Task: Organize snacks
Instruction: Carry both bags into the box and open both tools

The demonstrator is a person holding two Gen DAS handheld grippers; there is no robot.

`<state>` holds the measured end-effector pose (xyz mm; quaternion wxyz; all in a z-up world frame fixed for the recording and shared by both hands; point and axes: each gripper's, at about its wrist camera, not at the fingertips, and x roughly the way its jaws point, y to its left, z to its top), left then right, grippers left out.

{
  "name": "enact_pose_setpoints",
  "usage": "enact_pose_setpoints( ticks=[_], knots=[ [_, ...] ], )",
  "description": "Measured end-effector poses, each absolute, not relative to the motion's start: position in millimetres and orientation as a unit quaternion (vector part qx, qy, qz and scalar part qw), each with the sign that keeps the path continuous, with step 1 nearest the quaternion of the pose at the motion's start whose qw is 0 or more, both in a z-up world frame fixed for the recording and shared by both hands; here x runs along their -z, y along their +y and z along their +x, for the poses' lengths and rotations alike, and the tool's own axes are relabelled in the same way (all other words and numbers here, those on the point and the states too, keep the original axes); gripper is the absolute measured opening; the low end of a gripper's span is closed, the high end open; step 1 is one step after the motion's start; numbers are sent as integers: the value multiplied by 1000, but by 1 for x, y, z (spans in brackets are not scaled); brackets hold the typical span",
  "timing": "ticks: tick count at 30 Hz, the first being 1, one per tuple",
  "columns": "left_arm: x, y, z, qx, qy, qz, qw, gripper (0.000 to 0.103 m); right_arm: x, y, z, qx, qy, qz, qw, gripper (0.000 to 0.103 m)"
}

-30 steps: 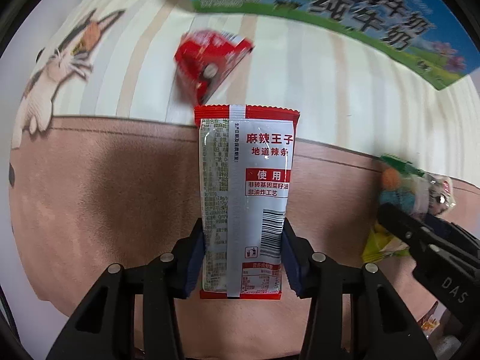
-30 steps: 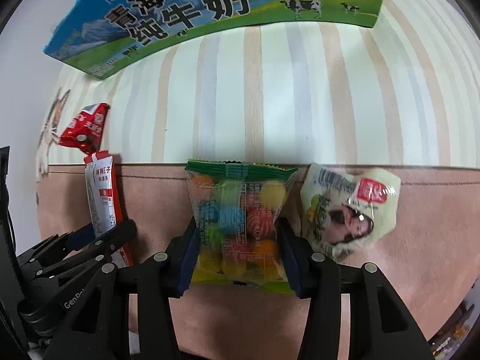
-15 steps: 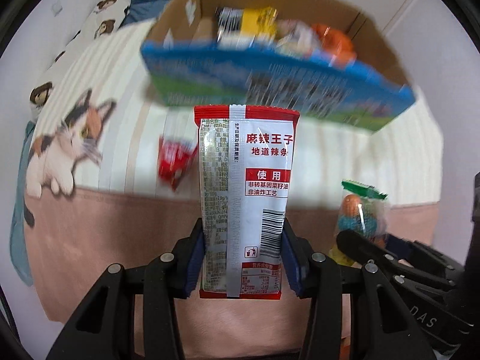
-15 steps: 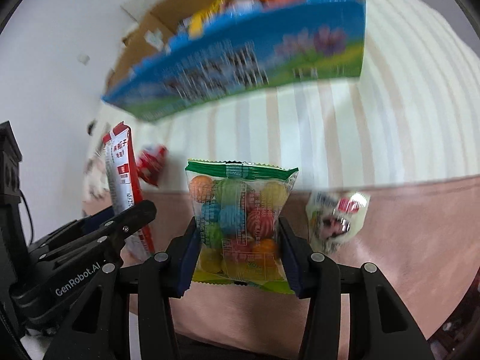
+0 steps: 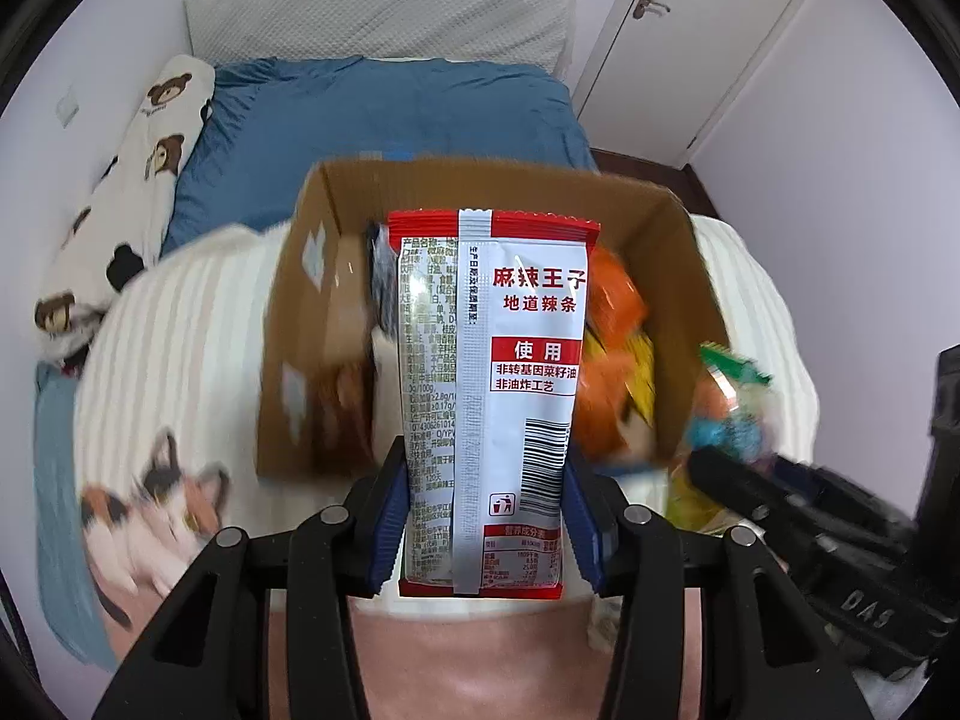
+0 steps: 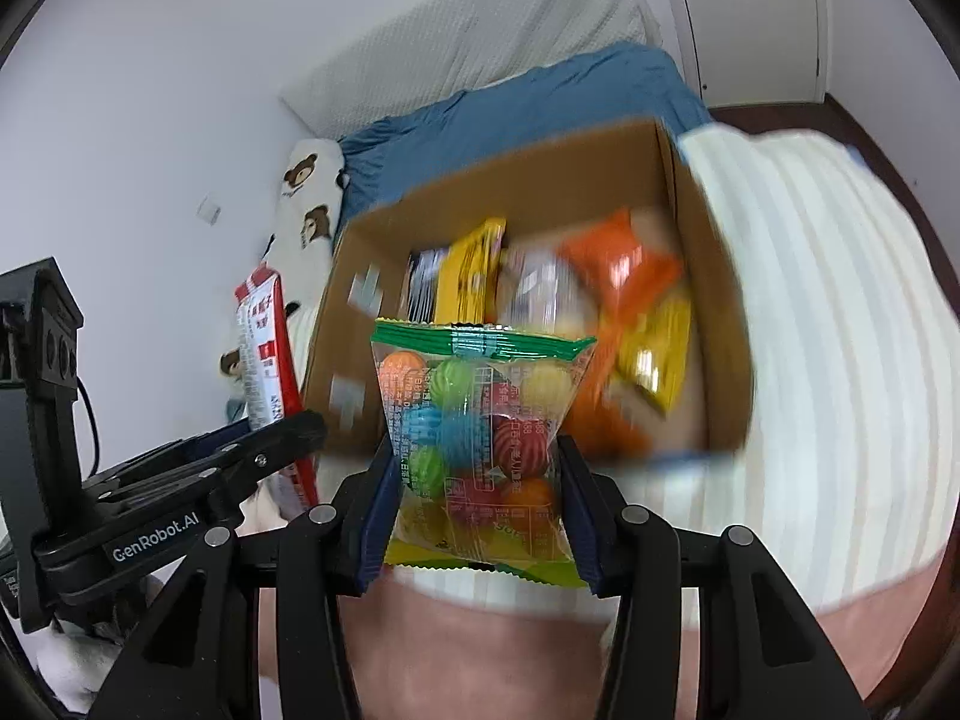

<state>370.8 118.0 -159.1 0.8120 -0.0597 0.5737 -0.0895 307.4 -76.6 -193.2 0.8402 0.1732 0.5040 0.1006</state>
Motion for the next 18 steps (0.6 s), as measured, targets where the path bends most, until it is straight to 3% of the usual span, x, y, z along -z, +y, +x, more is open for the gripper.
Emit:
enact_pose_setpoints(
  ticks=[8,18],
  knots=[
    [206,139,481,53,639,-35,767,44,209,-69,434,-71,556,123,819,52],
    [281,149,543,23,715,-15,698,48,271,-49,536,-37,650,78,755,52]
  ],
)
